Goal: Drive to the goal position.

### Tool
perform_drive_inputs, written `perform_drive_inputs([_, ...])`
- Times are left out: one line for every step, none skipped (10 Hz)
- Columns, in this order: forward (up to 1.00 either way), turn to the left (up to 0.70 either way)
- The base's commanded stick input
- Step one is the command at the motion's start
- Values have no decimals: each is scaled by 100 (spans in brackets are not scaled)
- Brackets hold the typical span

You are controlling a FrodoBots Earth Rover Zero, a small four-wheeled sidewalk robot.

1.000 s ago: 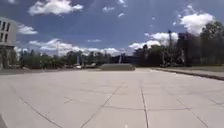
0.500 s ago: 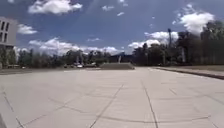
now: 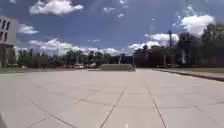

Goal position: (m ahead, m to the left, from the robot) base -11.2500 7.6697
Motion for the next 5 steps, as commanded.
perform_drive_inputs([70,0])
perform_drive_inputs([70,0])
perform_drive_inputs([70,0])
perform_drive_inputs([70,0])
perform_drive_inputs([70,0])
